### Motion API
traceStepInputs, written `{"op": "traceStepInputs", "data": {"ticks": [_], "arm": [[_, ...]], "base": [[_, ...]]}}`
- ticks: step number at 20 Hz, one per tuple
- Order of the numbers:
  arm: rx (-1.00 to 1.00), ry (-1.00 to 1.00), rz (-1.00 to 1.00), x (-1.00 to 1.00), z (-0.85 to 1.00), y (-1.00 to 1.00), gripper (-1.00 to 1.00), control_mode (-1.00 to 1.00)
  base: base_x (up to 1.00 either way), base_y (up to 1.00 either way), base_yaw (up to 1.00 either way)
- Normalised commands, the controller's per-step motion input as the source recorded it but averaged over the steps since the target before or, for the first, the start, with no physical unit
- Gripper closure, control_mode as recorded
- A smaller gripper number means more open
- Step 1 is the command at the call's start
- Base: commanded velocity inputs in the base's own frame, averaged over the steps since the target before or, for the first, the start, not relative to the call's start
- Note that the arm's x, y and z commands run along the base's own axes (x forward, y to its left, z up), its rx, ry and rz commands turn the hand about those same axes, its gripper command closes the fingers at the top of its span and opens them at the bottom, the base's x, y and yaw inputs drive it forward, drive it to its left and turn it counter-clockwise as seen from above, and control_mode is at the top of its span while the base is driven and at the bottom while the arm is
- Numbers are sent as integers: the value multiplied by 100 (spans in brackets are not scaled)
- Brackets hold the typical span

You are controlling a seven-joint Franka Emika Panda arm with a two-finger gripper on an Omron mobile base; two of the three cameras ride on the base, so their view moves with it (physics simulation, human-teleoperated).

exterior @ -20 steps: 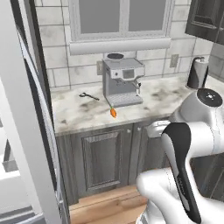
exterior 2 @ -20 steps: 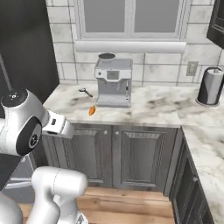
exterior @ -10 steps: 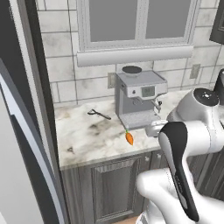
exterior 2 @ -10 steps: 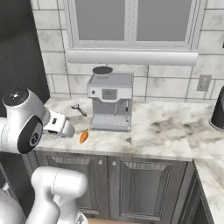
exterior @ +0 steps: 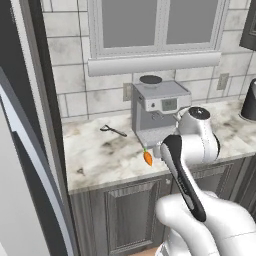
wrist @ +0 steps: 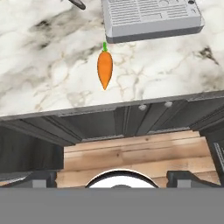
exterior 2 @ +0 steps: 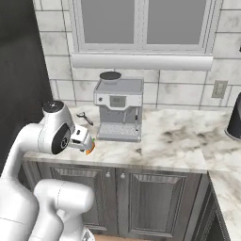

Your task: Place the eggplant and carrot inside the fridge drawer. Close the drawer after placing the vegetables.

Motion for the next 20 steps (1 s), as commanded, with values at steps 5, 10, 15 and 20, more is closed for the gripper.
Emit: {"op": "traceStepInputs", "data": {"ticks": [5,10,15,20], "arm": [[0,13,0,55,-63,11,-100,-100],[0,1,0,49,-34,14,-100,-100],[0,0,0,48,-14,2,-100,-100],[0,0,0,49,-17,0,-100,-100]], "base": [[0,0,0],[0,0,0],[0,0,0],[0,0,0]]}}
